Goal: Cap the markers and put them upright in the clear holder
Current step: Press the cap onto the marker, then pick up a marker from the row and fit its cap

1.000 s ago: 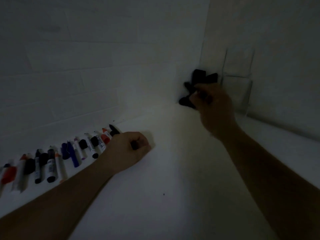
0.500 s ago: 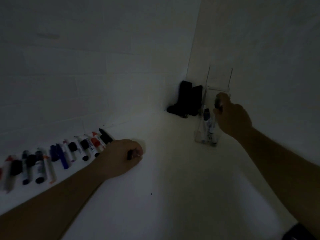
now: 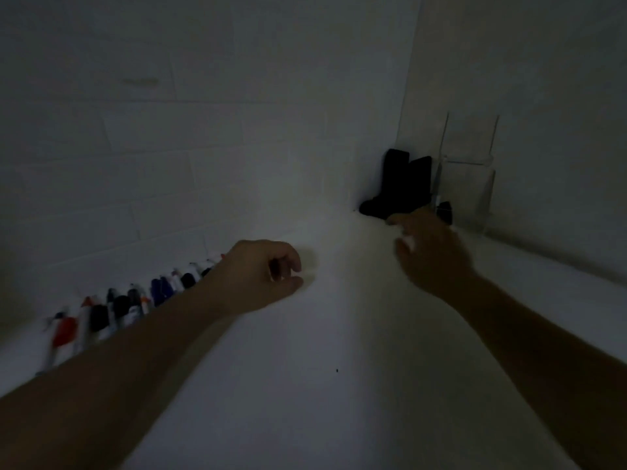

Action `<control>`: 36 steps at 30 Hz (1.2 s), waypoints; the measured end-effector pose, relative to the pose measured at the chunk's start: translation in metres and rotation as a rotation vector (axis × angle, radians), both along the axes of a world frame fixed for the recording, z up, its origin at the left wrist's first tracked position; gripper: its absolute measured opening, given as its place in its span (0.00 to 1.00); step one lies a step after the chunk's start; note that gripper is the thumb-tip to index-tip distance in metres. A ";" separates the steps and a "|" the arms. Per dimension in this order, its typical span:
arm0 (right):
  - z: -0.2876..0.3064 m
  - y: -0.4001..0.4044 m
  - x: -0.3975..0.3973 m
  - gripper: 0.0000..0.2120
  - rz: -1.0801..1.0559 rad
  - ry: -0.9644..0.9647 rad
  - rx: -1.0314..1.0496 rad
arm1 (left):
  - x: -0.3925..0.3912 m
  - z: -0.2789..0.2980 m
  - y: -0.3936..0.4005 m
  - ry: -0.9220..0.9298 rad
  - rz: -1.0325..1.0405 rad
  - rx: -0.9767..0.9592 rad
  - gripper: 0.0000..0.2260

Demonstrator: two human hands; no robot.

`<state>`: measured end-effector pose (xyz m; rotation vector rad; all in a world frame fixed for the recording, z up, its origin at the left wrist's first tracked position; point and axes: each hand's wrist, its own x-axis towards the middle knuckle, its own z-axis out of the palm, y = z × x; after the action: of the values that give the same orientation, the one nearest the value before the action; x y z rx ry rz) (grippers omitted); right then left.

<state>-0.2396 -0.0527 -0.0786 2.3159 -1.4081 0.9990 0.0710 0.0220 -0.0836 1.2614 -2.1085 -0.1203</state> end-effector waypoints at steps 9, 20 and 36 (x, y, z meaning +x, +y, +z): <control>-0.039 0.013 0.161 0.19 0.502 0.018 0.520 | 0.085 -0.022 0.018 -0.323 0.303 -0.108 0.11; -0.041 0.005 0.181 0.15 0.336 0.236 0.353 | 0.074 -0.033 0.020 -0.241 0.273 -0.098 0.19; -0.057 0.016 0.080 0.19 0.263 0.078 0.336 | 0.067 -0.007 0.016 -0.186 0.371 0.036 0.08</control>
<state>-0.1597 -0.0365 -0.1353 2.8094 -1.3529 0.7713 0.1377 0.0375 -0.0903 1.7179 -1.9895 0.1266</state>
